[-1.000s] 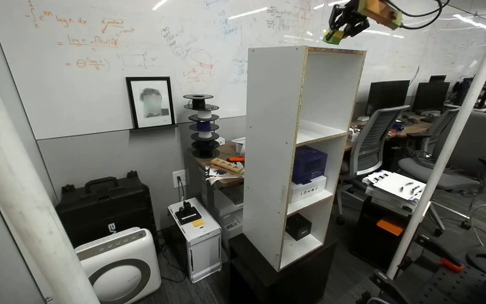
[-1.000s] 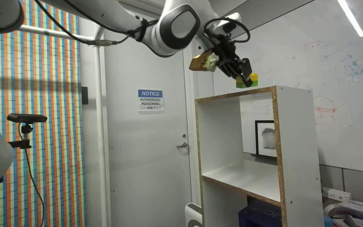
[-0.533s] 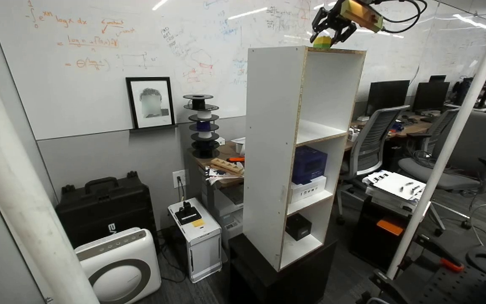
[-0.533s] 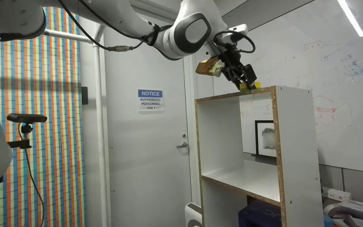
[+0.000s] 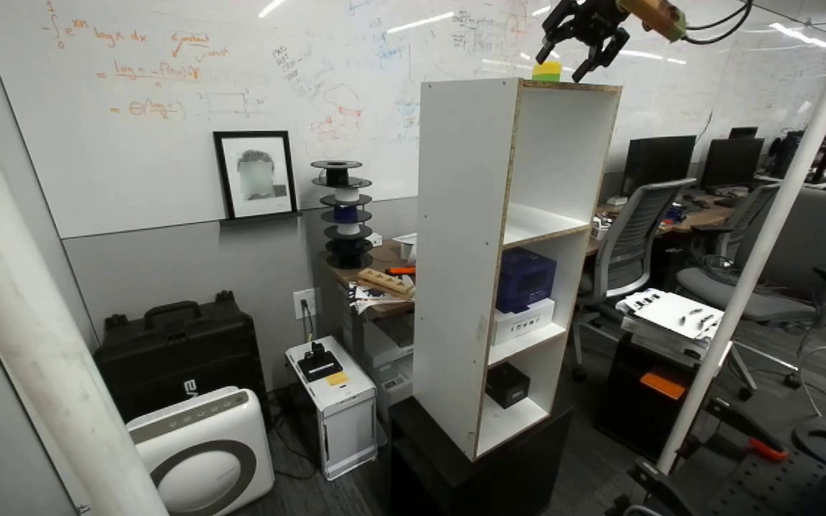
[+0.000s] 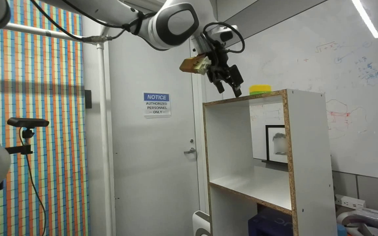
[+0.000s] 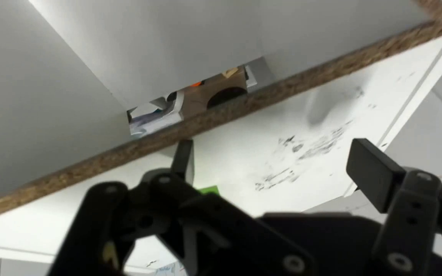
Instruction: Remove the object from the top shelf and put it on the top of the cabinet
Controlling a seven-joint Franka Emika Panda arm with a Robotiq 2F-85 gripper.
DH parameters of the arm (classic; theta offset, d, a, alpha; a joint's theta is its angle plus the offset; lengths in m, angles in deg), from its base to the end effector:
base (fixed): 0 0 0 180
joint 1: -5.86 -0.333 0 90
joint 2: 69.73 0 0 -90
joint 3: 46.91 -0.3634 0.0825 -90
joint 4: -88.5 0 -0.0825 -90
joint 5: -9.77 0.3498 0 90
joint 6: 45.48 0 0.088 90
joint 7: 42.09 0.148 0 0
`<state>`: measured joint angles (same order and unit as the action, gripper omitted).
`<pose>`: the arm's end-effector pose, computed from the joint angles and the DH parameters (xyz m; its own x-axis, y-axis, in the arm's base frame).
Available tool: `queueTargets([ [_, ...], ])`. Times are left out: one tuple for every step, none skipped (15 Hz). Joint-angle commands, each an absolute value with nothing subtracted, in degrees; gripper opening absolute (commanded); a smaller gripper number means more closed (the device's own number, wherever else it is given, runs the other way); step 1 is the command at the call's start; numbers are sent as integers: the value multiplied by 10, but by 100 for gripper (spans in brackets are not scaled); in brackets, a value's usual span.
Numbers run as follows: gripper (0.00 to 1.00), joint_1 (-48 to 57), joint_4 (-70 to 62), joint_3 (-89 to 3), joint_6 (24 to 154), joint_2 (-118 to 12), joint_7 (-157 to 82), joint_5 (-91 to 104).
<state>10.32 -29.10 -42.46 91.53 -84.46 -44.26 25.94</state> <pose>0.4980 -0.0725 0.6360 0.7867 -0.3012 0.5389 -0.1773 -0.9464 -0.2701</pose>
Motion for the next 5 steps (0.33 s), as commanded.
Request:
queueTargets([
  [100,84,-396,-393,796,-955,-504,294],
  [100,91,-335,-404,832,-895,-473,274],
  [100,90,-360,-399,807,-918,-482,277],
  [100,90,-378,-396,799,-934,-487,277],
  [100,90,-389,-394,797,-944,-489,277],
])
